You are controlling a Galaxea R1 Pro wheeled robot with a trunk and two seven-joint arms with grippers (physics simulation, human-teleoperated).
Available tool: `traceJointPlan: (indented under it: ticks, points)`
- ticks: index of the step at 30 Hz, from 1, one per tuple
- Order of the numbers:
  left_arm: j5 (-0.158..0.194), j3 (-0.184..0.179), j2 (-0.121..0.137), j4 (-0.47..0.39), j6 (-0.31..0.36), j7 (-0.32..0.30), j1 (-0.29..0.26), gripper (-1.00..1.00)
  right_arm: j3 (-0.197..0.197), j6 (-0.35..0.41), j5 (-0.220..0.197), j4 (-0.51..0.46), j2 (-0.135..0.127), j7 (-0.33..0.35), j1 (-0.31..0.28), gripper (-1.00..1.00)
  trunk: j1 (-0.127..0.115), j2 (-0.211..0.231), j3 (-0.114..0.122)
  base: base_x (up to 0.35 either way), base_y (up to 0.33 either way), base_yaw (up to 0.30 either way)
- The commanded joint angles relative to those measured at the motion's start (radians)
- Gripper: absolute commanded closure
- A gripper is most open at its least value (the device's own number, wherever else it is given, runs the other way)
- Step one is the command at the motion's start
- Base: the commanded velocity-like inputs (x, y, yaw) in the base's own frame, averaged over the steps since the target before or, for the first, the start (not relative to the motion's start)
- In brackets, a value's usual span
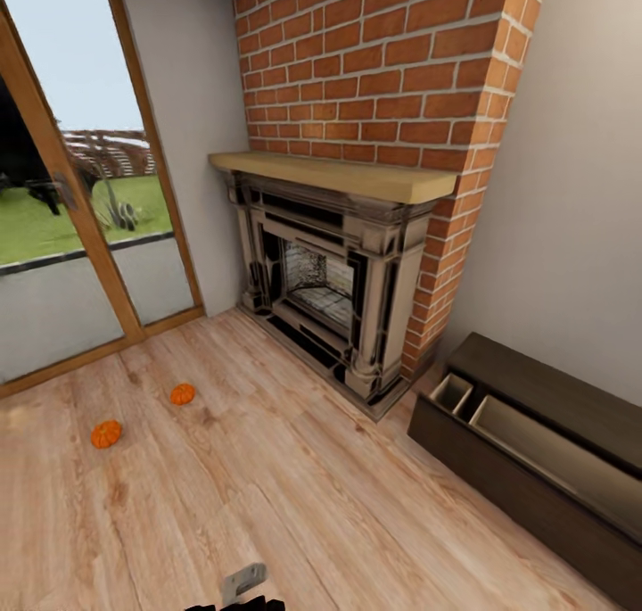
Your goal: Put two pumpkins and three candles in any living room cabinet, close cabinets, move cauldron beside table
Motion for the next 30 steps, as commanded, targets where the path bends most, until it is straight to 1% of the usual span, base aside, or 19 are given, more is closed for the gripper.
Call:
traceJointPlan:
  ticks: [1, 7, 10, 12, 18, 24, 29, 30]
  points:
    - [0.007, -0.005, 0.001, -0.001, 0.004, 0.000, 0.000, -1.00, -0.008, -0.006, 0.002, 0.004, 0.000, 0.007, -0.002, -1.00, 0.001, -0.002, -0.003, 0.257, 0.000, 0.196]
    - [0.010, -0.005, 0.014, 0.004, -0.007, 0.001, 0.003, -1.00, -0.008, -0.006, 0.013, 0.004, 0.000, 0.007, -0.001, -1.00, 0.001, -0.002, -0.010, 0.117, 0.000, 0.196]
    - [0.011, -0.004, 0.017, 0.020, -0.045, 0.002, 0.004, -1.00, -0.008, -0.006, 0.014, 0.004, 0.000, 0.007, -0.001, -1.00, 0.001, -0.002, -0.014, 0.013, 0.000, 0.196]
    - [0.011, -0.004, 0.019, 0.027, -0.056, 0.002, 0.004, -1.00, -0.008, -0.006, 0.014, 0.005, 0.000, 0.007, -0.002, -1.00, 0.001, -0.002, -0.016, 0.004, 0.000, 0.196]
    - [0.011, -0.003, 0.022, 0.037, -0.063, 0.002, 0.004, -1.00, -0.008, -0.007, 0.014, 0.006, 0.000, 0.007, -0.002, -1.00, 0.001, -0.002, -0.023, 0.001, 0.000, 0.196]
    - [0.011, -0.002, 0.034, 0.049, -0.063, 0.003, 0.004, -1.00, -0.008, -0.009, 0.013, 0.008, 0.000, 0.006, -0.001, -1.00, 0.001, -0.002, -0.030, 0.010, 0.000, 0.196]
    - [0.011, 0.001, 0.035, 0.051, -0.063, 0.004, 0.004, -1.00, -0.008, -0.009, 0.012, 0.008, 0.001, 0.007, -0.001, -1.00, 0.001, -0.002, -0.036, 0.182, 0.019, 0.196]
    - [0.011, 0.009, 0.035, 0.051, -0.064, 0.004, 0.004, -1.00, -0.008, -0.009, 0.012, 0.008, 0.003, 0.007, -0.001, -1.00, 0.001, -0.002, -0.037, 0.279, 0.073, 0.196]
